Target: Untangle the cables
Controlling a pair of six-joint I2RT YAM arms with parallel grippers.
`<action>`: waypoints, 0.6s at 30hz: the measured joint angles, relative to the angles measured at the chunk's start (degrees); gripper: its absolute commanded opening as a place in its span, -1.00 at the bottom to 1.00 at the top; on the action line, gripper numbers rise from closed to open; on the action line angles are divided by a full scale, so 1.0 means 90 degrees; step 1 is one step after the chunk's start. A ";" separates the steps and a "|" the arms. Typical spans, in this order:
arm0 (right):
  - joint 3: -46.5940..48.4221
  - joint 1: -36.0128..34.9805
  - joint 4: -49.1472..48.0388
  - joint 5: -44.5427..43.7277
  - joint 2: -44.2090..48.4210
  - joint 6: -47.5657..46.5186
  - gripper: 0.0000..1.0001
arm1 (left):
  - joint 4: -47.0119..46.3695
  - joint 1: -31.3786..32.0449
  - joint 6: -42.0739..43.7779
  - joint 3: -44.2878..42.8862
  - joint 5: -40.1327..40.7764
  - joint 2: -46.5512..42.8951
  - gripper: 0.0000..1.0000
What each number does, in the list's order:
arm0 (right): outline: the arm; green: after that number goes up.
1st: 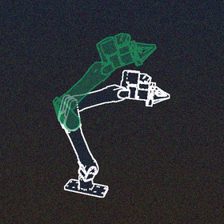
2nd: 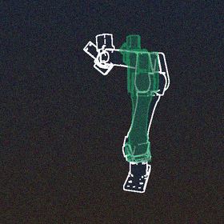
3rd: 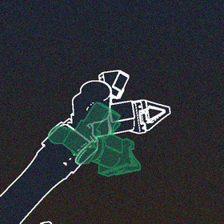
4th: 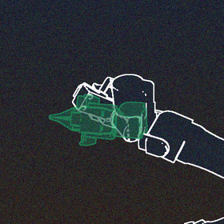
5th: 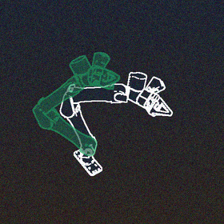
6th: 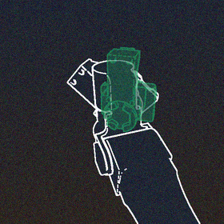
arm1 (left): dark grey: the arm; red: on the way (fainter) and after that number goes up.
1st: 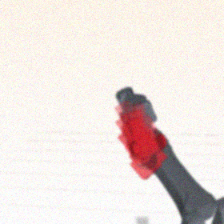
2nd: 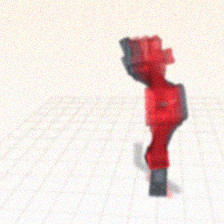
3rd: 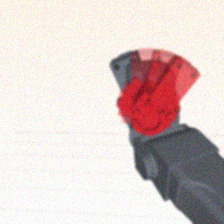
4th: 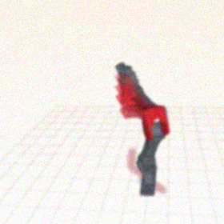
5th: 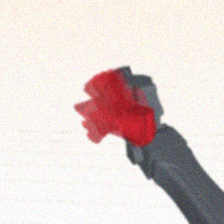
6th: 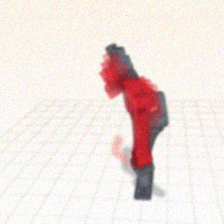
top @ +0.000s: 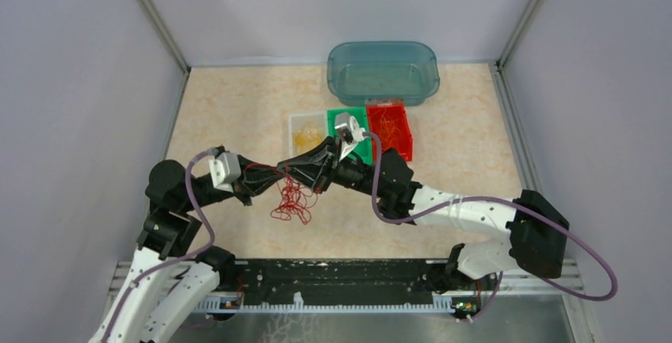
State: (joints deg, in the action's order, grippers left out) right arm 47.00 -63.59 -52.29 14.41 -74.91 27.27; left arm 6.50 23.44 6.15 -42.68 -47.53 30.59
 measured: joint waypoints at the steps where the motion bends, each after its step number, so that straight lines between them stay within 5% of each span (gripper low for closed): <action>1: 0.0000 0.0000 0.0007 -0.0002 0.0017 -0.0010 -1.00 | 0.0000 0.0000 0.0039 0.0000 0.0012 -0.0039 -0.74; 18: 0.0012 0.0000 0.0136 -0.0036 0.0034 -0.0066 -1.00 | 0.0010 0.0000 0.0447 0.0036 0.0282 -0.0398 -0.70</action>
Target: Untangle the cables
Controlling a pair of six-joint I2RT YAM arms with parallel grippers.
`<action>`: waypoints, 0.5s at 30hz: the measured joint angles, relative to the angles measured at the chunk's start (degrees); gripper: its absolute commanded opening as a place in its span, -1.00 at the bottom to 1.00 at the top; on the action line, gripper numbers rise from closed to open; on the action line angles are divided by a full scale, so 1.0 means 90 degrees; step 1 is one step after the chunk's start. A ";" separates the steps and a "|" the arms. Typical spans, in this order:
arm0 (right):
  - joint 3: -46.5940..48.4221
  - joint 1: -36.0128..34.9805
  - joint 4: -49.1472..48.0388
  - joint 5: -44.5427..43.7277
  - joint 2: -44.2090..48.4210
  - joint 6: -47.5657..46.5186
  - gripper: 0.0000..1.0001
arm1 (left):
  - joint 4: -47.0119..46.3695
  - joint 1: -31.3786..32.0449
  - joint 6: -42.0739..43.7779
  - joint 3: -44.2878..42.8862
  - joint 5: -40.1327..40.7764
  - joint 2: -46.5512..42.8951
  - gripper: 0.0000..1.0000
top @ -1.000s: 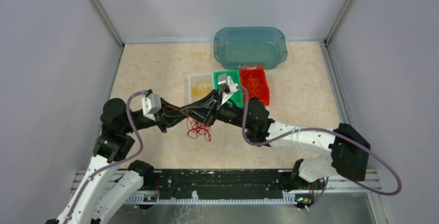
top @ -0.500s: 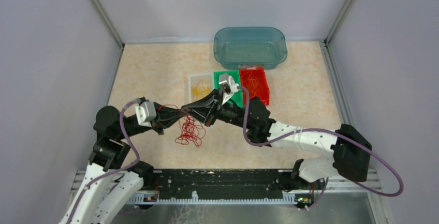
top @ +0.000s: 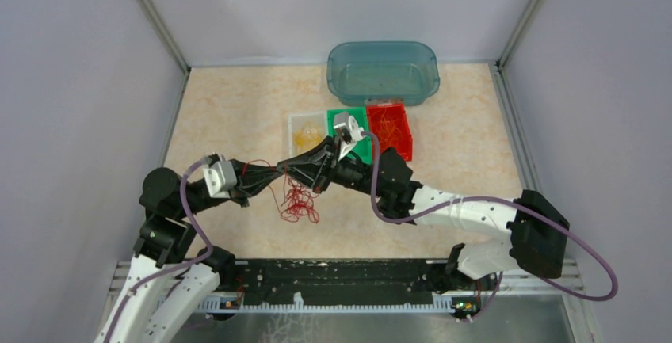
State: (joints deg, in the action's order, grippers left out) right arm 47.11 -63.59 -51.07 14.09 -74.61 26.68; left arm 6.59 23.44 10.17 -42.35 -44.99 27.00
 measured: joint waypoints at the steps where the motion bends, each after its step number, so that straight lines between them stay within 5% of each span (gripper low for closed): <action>1: 0.0022 0.0000 0.0027 0.0005 0.0000 0.0002 -1.00 | -0.0017 -0.0002 -0.0005 0.0012 0.0000 -0.0002 -0.68; 10: 0.0153 -0.0002 0.0056 0.0146 -0.0024 0.0194 -1.00 | -0.0226 0.0000 -0.0284 0.0068 -0.0165 0.0131 -0.73; 13: 0.0238 -0.0002 0.0015 0.0211 -0.0078 0.0313 -1.00 | -0.0340 0.0000 -0.0367 0.0078 -0.0219 0.0226 -1.00; 15: 0.0243 0.0000 -0.0010 0.0221 -0.0100 0.0359 -1.00 | -0.0379 0.0000 -0.0398 0.0078 -0.0257 0.0282 -1.00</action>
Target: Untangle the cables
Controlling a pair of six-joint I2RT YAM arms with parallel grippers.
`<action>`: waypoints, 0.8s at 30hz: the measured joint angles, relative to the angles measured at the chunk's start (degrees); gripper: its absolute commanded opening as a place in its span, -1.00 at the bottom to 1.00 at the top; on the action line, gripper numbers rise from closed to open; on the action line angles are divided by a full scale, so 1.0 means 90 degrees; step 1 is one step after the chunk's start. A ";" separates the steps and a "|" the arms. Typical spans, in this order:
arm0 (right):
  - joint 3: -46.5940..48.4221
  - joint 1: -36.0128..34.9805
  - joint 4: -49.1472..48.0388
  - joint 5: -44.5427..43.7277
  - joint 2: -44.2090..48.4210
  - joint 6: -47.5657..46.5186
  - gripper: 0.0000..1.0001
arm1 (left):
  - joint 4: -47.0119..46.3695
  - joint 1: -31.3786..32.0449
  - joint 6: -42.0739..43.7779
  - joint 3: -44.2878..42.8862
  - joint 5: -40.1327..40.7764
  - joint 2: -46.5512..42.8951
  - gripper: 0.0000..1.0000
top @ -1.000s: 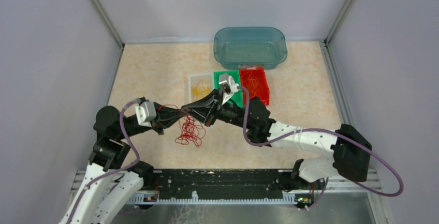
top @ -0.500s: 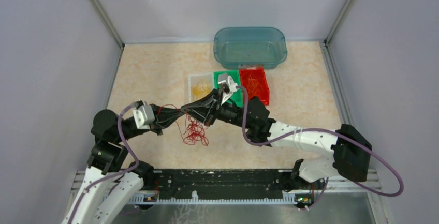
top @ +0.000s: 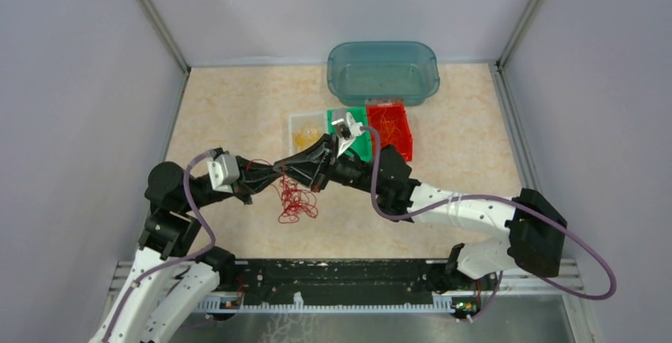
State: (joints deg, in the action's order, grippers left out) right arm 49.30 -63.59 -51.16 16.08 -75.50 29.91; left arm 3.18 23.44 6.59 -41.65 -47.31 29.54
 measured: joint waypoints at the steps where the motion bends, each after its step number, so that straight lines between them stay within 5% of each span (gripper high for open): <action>1: 0.0000 0.0000 0.0000 -0.0002 -0.0010 0.0024 -0.93 | -0.0005 -0.0002 -0.0019 0.0000 -0.0015 0.0015 -1.00; 6: 0.0000 0.0000 0.0034 -0.0007 -0.0012 0.0041 0.30 | -0.0002 -0.0002 -0.0063 -0.0012 -0.0058 0.0070 -1.00; 9: -0.0032 0.0085 0.0197 -0.0019 0.0019 0.0029 0.77 | 0.0075 0.0000 -0.0090 -0.0170 -0.0134 0.0202 -1.00; 14: -0.0617 0.0495 0.0658 -0.0131 0.0554 -0.0104 0.83 | 0.0209 0.0000 -0.0165 -0.0578 -0.0423 0.0476 -1.00; 24: -0.1479 0.0585 0.1015 0.0005 0.0877 -0.0474 0.64 | 0.0362 0.0000 -0.0500 -0.1146 -0.0896 0.0865 -1.00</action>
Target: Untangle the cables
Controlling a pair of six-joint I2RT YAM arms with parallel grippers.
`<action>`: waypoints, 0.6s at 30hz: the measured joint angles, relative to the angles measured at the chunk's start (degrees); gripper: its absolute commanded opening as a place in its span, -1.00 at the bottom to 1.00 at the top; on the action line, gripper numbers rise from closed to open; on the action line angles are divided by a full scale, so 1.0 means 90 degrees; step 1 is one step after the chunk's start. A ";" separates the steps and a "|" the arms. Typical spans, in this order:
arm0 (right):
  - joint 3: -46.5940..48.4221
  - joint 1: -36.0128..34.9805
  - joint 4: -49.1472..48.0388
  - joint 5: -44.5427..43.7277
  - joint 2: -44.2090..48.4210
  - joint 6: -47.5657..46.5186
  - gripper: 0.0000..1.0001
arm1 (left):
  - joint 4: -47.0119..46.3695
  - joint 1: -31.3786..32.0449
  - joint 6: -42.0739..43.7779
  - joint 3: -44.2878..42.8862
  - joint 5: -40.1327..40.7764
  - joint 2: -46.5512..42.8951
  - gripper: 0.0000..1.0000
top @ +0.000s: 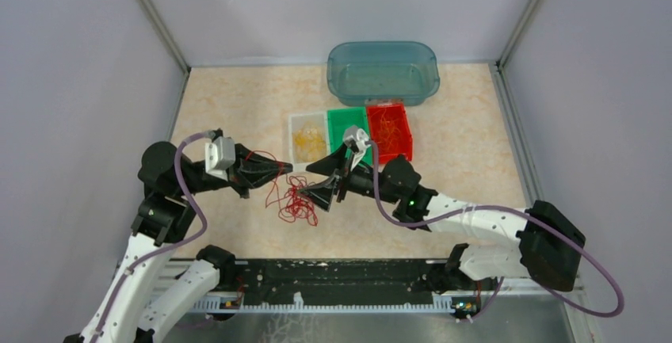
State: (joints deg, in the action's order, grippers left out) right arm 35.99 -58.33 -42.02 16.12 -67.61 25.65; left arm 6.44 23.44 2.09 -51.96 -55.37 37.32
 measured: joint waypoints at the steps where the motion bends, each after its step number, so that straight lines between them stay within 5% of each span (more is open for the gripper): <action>1: 0.0000 0.0000 -0.0085 0.0066 -0.0036 0.0002 0.63 | 0.0002 0.0000 -0.0032 -0.0005 -0.0024 0.0012 -1.00; 13: 0.0432 -0.0051 -0.0765 0.0386 -0.0988 0.0114 0.47 | 0.0051 0.0000 -0.0328 -0.0102 -0.0204 0.0148 -1.00; 18: 0.0697 -0.0129 -0.0967 0.0335 -0.1413 0.0092 0.20 | 0.0053 0.0000 -0.0423 -0.0104 -0.0219 0.0199 -1.00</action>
State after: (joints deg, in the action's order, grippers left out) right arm 42.26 -59.48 -50.72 19.14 -80.34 26.48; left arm 6.92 23.44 -1.72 -52.90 -57.34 39.11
